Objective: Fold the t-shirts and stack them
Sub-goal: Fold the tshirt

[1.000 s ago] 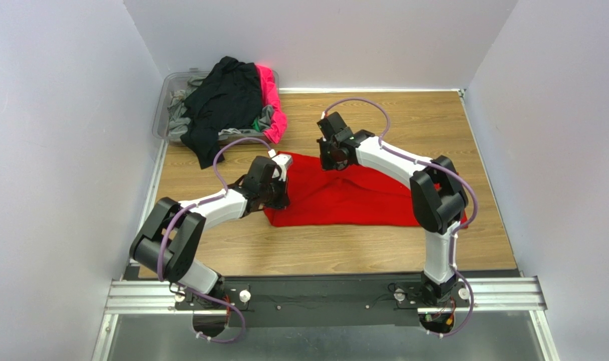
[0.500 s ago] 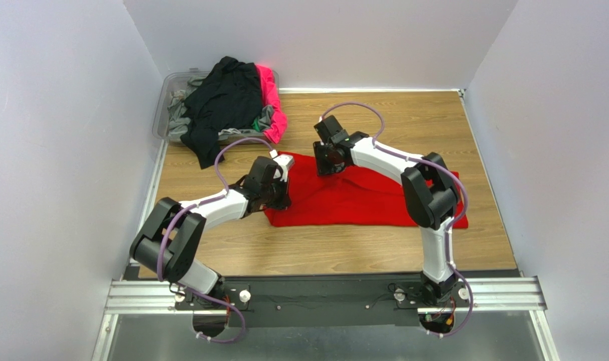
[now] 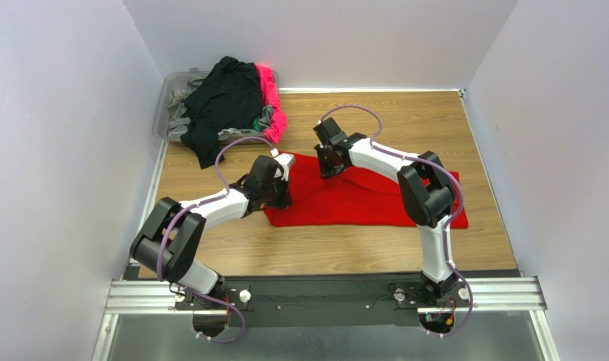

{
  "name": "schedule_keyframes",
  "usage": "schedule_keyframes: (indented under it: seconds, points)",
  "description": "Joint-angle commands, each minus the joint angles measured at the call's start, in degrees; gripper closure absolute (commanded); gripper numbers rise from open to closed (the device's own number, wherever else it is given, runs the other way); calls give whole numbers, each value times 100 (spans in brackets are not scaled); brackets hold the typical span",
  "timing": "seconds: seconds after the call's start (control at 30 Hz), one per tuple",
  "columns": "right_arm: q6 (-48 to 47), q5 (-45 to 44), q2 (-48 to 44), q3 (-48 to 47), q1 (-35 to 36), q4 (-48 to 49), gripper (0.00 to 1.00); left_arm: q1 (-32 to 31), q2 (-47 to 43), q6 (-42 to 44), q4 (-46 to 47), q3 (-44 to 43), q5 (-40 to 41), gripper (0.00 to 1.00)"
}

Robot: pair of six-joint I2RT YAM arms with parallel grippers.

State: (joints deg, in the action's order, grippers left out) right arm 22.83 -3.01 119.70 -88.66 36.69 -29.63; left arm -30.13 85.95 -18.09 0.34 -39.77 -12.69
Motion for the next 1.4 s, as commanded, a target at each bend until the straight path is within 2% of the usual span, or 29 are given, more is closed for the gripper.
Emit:
schedule_keyframes:
  seconds: [0.0,0.3,0.4,0.93,1.1,1.27,1.37]
  points:
    - [-42,107,-34,-55,-4,-43,77,-54,27,-19,10,-163,-85,100]
    - [-94,37,-377,24,-4,-34,95,-89,-8,-19,-25,-171,-85,100]
    - [-103,46,-561,112,5,-34,97,-107,-52,-19,-25,-224,-85,100]
    - [-165,72,-1098,903,-4,-8,97,-335,-430,-19,-429,-224,-85,100]
    - [-147,28,-1168,1149,-4,53,96,-459,-606,-19,-614,-189,-85,100]
    - [-130,-86,-1317,1369,-12,62,89,-547,-755,-19,-719,-119,-85,100]
    - [-130,-86,-1502,1553,-4,62,71,-608,-904,-19,-755,-66,-85,100]
